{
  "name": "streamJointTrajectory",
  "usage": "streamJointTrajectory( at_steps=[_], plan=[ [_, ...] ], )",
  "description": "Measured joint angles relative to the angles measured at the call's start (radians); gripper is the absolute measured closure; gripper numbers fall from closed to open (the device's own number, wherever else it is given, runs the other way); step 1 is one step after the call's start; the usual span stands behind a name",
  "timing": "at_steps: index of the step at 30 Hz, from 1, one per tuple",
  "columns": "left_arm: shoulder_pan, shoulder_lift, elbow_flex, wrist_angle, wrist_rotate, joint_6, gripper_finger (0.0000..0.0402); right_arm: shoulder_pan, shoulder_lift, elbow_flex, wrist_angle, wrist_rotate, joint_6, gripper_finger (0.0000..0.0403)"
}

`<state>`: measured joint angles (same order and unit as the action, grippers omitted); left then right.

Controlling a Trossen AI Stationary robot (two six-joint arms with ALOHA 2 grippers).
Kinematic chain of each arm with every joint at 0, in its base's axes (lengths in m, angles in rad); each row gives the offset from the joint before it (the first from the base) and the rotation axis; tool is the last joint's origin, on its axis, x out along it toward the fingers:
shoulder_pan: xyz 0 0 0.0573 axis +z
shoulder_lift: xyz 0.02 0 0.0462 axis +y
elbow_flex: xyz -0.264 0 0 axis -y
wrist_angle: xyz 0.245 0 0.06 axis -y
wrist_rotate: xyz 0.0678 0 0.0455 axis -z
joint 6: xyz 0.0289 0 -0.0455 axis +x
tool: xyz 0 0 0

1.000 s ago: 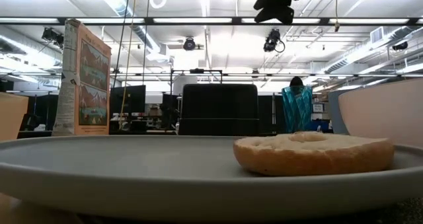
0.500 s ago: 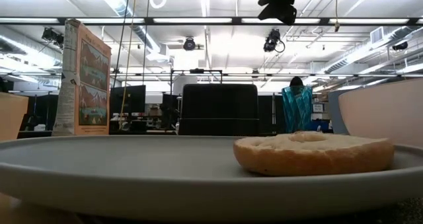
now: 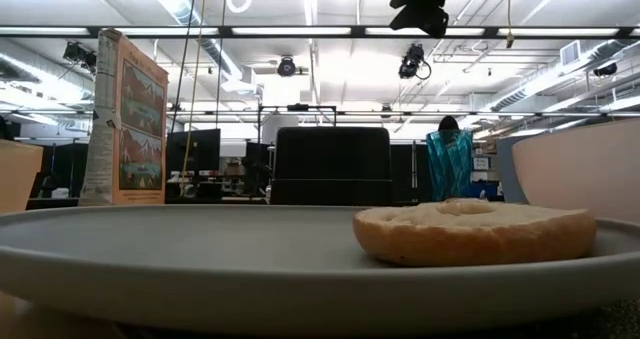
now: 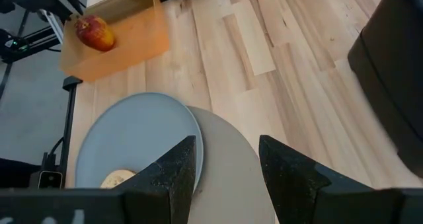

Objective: Arrange a breakfast setting
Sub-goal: Put the red apple on the blue plate beside the bagel bread

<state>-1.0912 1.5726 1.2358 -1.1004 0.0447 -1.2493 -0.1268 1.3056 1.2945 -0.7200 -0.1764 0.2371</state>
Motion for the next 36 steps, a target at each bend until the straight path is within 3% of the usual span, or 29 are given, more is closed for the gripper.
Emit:
streamJointTrajectory(
  at_steps=[24, 36],
  plan=[
    [-0.006, 0.060, -0.001, 0.031, -0.037, -0.050, 0.0255, 0.000, 0.000, 0.000, 0.001, 0.000, 0.000, 0.0230],
    [-0.006, 0.063, -0.001, 0.030, -0.041, -0.065, 0.0318, 0.000, 0.000, 0.000, 0.002, 0.000, 0.000, 0.0231]
  ],
)
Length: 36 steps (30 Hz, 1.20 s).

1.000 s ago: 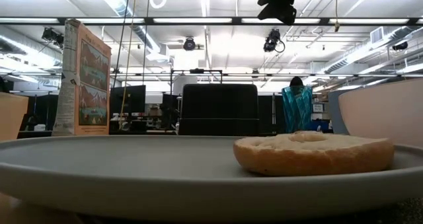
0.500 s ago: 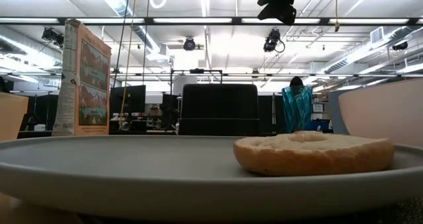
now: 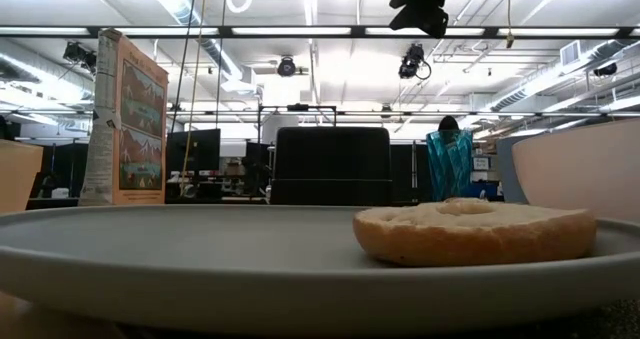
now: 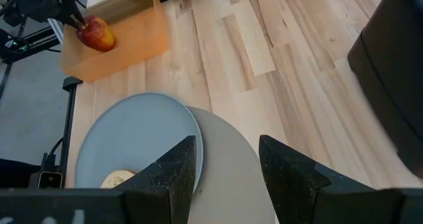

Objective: Arrange a breakfast setting
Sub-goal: Put the red apple on the blue plate beside the bagel bread

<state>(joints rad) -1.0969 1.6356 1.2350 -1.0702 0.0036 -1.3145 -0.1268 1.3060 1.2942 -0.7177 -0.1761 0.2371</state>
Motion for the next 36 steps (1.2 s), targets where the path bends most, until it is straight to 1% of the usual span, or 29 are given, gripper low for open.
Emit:
streamJointTrajectory(
  at_steps=[12, 16, 20, 28, 32, 36],
  plan=[
    [0.002, 0.000, 0.000, -0.002, 0.000, -0.017, 0.0383, 0.000, 0.000, 0.000, 0.000, 0.000, 0.000, 0.0231],
    [0.014, -0.001, 0.000, -0.024, 0.017, -0.034, 0.0383, 0.000, 0.000, 0.000, 0.000, -0.001, -0.002, 0.0231],
    [0.018, -0.029, 0.006, -0.067, 0.021, -0.041, 0.0383, 0.000, 0.000, 0.000, 0.001, -0.001, -0.012, 0.0231],
    [0.028, -0.141, 0.051, -0.187, 0.009, -0.040, 0.0383, 0.000, 0.000, 0.000, 0.002, -0.001, -0.031, 0.0231],
    [0.087, -0.181, 0.080, -0.260, -0.011, 0.055, 0.0383, 0.000, 0.000, 0.000, 0.002, 0.000, -0.038, 0.0231],
    [0.205, -0.185, 0.121, -0.276, -0.053, 0.233, 0.0383, 0.000, 0.000, 0.000, 0.002, 0.000, -0.039, 0.0231]
  ],
)
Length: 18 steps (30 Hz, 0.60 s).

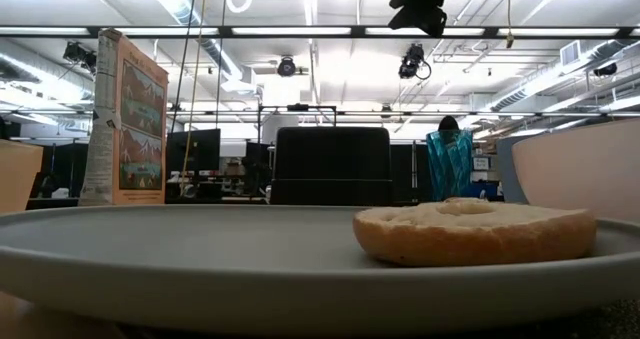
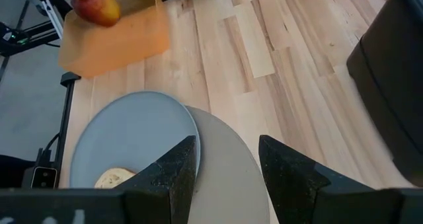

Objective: Arrange a breakfast setting
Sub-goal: Put the red apple on the blue plate beside the bagel bread

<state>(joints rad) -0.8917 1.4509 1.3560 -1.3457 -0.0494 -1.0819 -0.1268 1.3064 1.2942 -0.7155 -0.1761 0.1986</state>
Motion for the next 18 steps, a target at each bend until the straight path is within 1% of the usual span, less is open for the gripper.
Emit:
streamJointTrajectory(
  at_steps=[4, 8, 14, 16, 18],
  plan=[
    [0.137, 0.000, 0.041, 0.026, -0.048, 0.202, 0.0383, 0.000, 0.000, 0.000, 0.000, 0.001, 0.005, 0.0231],
    [0.265, 0.000, 0.060, 0.091, -0.055, 0.388, 0.0383, 0.000, 0.000, 0.000, 0.000, 0.003, 0.007, 0.0231],
    [0.431, 0.027, 0.061, 0.286, -0.014, 0.616, 0.0383, 0.000, 0.000, 0.000, 0.001, 0.029, 0.011, 0.0231],
    [0.475, 0.052, 0.061, 0.367, 0.011, 0.681, 0.0383, -0.002, 0.000, 0.000, -0.002, 0.033, 0.011, 0.0231],
    [0.506, 0.086, 0.061, 0.439, 0.044, 0.730, 0.0383, -0.005, -0.012, -0.001, -0.026, 0.067, 0.017, 0.0231]
  ],
)
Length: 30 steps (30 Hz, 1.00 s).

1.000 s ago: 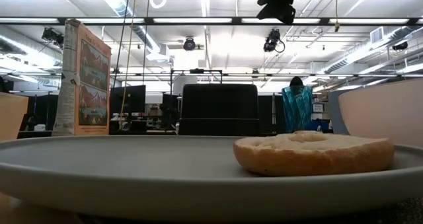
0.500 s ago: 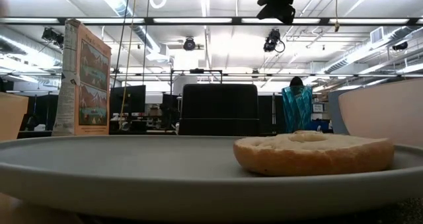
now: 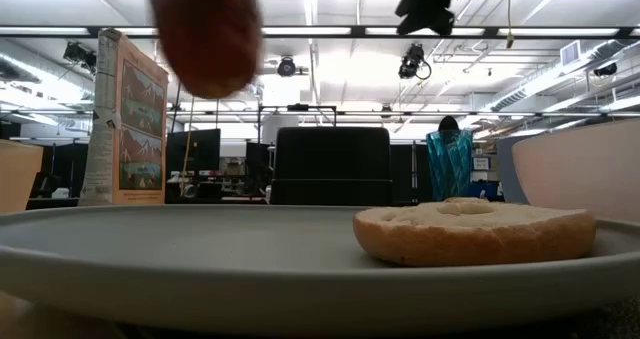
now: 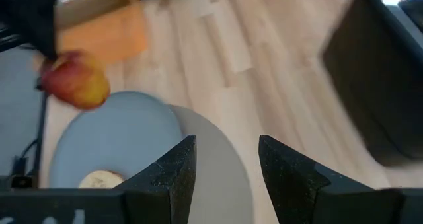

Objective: Arrange a breakfast setting
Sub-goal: Put the red apple on the blue plate beside the bagel bread

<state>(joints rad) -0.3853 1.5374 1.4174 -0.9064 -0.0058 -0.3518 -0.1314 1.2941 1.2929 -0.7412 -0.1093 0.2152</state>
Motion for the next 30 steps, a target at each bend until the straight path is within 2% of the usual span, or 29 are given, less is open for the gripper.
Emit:
streamJointTrajectory(
  at_steps=[4, 15, 30],
  plan=[
    [0.038, 0.075, 0.007, 0.093, 0.061, 0.051, 0.0383, -0.001, -0.073, 0.000, -0.071, 0.074, 0.044, 0.0231],
    [0.053, 0.315, 0.207, 0.099, 0.099, 0.157, 0.0383, 0.002, -0.271, 0.000, -0.109, 0.128, 0.077, 0.0231],
    [0.043, 0.430, 0.209, 0.097, 0.145, 0.158, 0.0383, 0.006, -0.320, 0.001, -0.199, 0.117, 0.097, 0.0231]
  ],
)
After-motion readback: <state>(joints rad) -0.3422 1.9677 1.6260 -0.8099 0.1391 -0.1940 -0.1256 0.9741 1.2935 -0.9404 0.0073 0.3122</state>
